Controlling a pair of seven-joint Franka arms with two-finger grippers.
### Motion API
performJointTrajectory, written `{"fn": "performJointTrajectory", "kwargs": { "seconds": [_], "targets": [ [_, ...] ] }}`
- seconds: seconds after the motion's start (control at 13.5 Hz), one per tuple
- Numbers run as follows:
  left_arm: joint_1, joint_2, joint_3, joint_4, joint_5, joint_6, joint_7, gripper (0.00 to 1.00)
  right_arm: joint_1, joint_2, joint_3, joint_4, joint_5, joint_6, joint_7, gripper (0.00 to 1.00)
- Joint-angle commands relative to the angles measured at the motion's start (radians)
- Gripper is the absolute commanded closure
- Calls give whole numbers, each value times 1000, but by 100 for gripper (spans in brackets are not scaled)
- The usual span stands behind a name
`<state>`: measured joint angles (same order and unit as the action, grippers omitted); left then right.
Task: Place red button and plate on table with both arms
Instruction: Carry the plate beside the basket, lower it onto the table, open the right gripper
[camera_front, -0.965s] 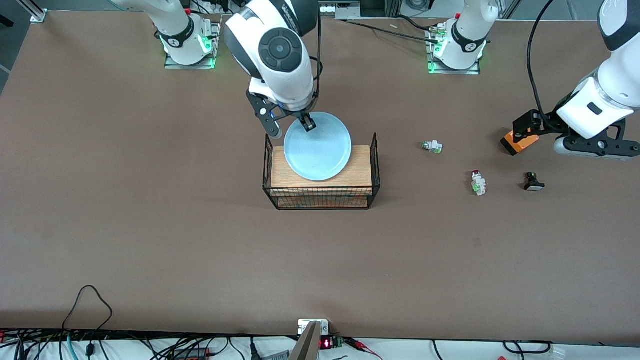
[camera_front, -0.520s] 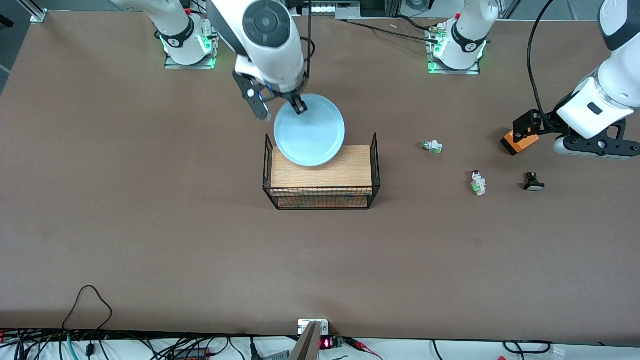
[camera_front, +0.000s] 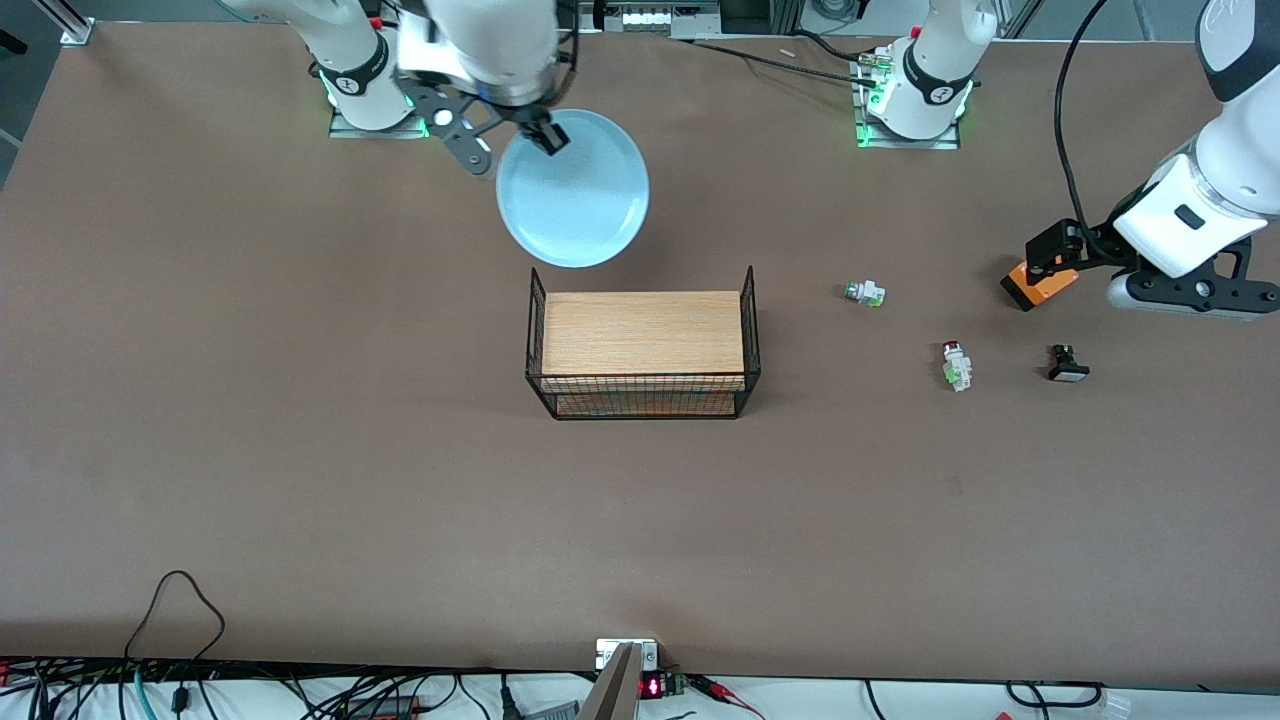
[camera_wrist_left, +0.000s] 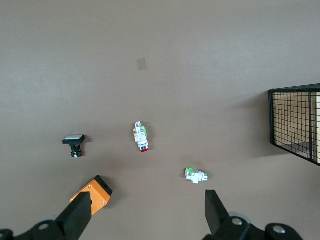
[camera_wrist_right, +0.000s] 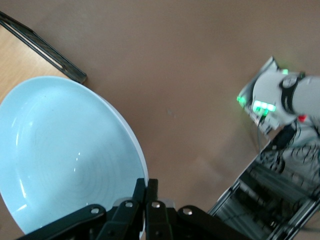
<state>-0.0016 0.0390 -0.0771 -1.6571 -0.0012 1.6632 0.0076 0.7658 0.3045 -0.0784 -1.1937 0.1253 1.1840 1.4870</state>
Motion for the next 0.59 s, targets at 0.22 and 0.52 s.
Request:
{"fn": "performJointTrajectory", "kwargs": {
  "seconds": [0.22, 0.52],
  "targets": [
    [5, 9, -1, 28, -13, -26, 12, 0, -65, -16, -127, 9, -70, -66, -544, 100],
    [3, 5, -10, 28, -13, -31, 12, 0, -146, -12, -236, -13, -120, -52, -966, 100]
  ]
}}
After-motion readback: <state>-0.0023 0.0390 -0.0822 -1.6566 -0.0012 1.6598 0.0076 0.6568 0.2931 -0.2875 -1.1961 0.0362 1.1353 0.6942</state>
